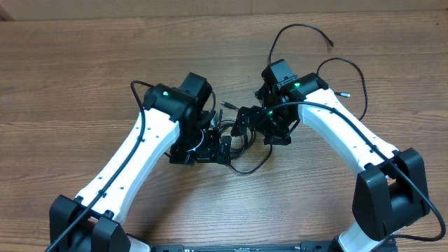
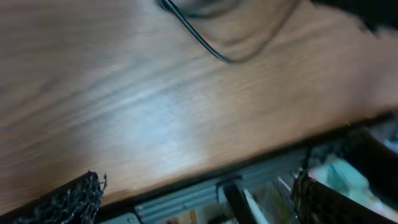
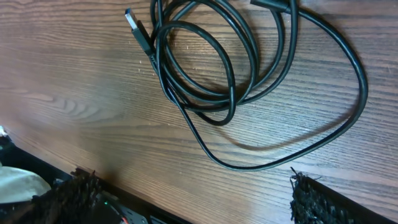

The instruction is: Untangle cables

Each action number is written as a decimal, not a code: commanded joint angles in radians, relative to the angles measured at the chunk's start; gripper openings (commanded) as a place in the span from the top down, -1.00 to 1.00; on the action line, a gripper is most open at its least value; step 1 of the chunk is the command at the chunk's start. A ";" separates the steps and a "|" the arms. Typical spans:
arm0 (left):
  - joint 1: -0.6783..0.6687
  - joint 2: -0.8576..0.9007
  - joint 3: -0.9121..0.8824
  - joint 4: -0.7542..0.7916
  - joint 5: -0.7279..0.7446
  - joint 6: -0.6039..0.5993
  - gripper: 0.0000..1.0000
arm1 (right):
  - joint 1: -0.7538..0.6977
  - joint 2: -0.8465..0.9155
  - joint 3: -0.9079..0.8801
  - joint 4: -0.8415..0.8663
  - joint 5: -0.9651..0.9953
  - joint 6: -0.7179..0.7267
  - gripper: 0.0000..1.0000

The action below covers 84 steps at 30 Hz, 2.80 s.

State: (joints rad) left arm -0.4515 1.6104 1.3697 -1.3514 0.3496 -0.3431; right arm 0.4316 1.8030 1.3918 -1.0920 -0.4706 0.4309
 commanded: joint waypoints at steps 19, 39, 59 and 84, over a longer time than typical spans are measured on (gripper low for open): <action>0.013 0.000 -0.006 0.293 -0.151 -0.118 -0.99 | -0.265 -0.006 -0.007 0.155 0.038 0.014 -1.00; 0.012 0.000 -0.006 0.397 -0.256 -0.099 -0.99 | -0.265 -0.006 -0.007 0.262 0.034 0.014 -1.00; 0.012 0.000 -0.006 0.383 -0.245 -0.177 -0.99 | -0.265 -0.006 -0.007 0.151 0.353 0.213 -0.75; 0.013 0.000 -0.006 0.362 -0.246 -0.211 -0.99 | -0.511 -0.005 0.113 0.026 0.474 0.296 -0.87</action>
State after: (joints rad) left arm -0.4435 1.6104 1.3666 -0.9943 0.1146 -0.5480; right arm -0.0353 1.8042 1.4654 -1.0542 0.0044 0.7723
